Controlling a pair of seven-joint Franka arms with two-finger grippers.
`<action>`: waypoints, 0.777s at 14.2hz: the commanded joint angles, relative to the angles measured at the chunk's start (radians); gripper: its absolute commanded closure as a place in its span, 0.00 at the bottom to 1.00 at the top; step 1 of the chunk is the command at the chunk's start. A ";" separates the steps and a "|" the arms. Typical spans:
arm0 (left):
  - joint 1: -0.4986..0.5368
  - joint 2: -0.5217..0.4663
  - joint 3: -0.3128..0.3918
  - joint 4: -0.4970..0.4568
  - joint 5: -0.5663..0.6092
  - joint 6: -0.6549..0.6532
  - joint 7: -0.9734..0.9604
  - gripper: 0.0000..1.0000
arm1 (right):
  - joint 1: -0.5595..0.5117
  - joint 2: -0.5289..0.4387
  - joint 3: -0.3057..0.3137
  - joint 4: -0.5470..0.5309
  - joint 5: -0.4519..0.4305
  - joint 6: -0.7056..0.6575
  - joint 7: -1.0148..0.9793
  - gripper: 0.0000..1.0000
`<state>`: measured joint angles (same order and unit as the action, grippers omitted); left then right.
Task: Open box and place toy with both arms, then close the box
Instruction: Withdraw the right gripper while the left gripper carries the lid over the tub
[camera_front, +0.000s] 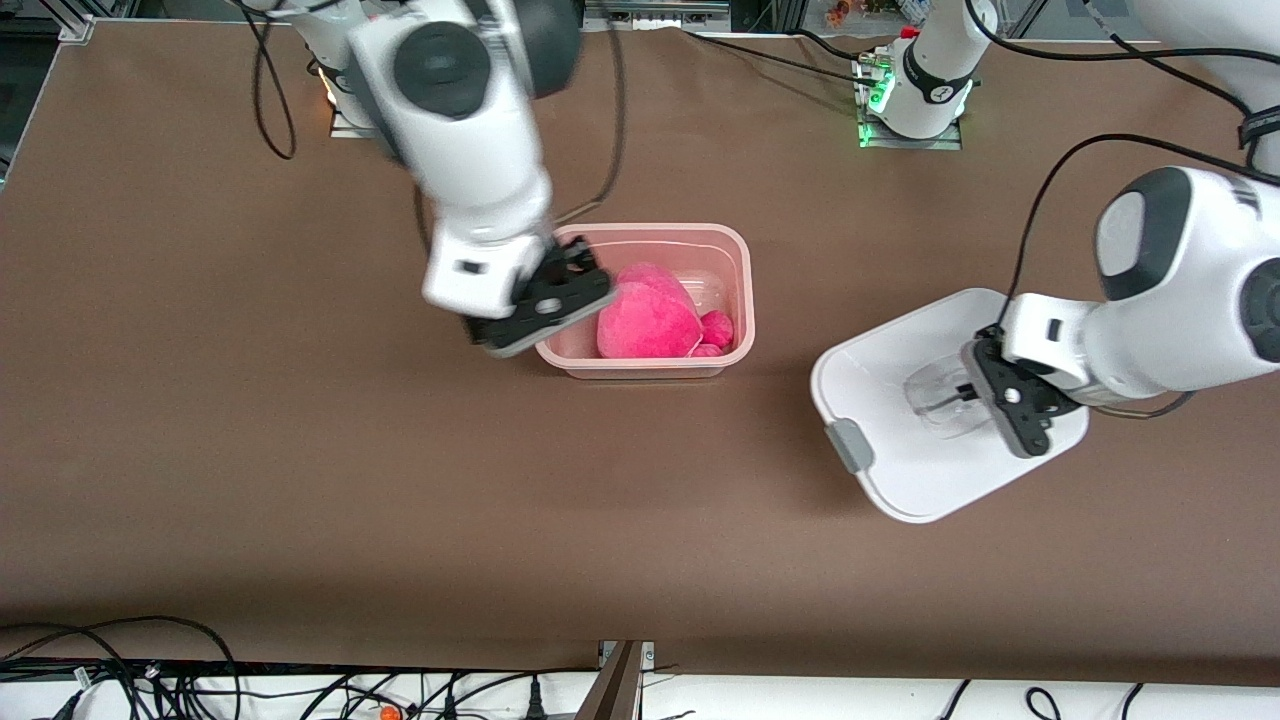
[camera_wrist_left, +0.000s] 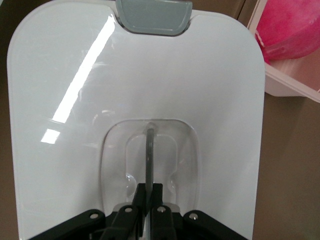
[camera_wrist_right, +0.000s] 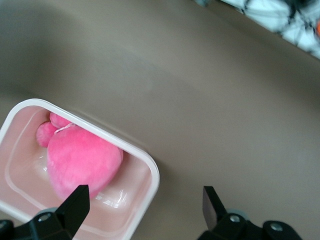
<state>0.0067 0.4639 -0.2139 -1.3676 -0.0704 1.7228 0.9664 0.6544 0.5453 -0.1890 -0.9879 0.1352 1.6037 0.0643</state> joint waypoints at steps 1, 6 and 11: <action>-0.084 0.007 -0.016 0.001 -0.020 0.014 -0.040 1.00 | -0.033 -0.155 -0.085 -0.159 0.089 -0.054 0.028 0.00; -0.321 0.041 -0.013 0.002 0.007 0.015 -0.136 1.00 | -0.032 -0.411 -0.225 -0.423 0.073 -0.103 0.028 0.00; -0.494 0.096 -0.015 0.004 0.041 0.096 -0.140 1.00 | -0.054 -0.511 -0.218 -0.564 -0.045 -0.071 0.071 0.00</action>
<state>-0.4488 0.5471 -0.2388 -1.3704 -0.0582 1.7955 0.8265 0.6025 0.0902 -0.4233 -1.4558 0.1253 1.4878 0.0910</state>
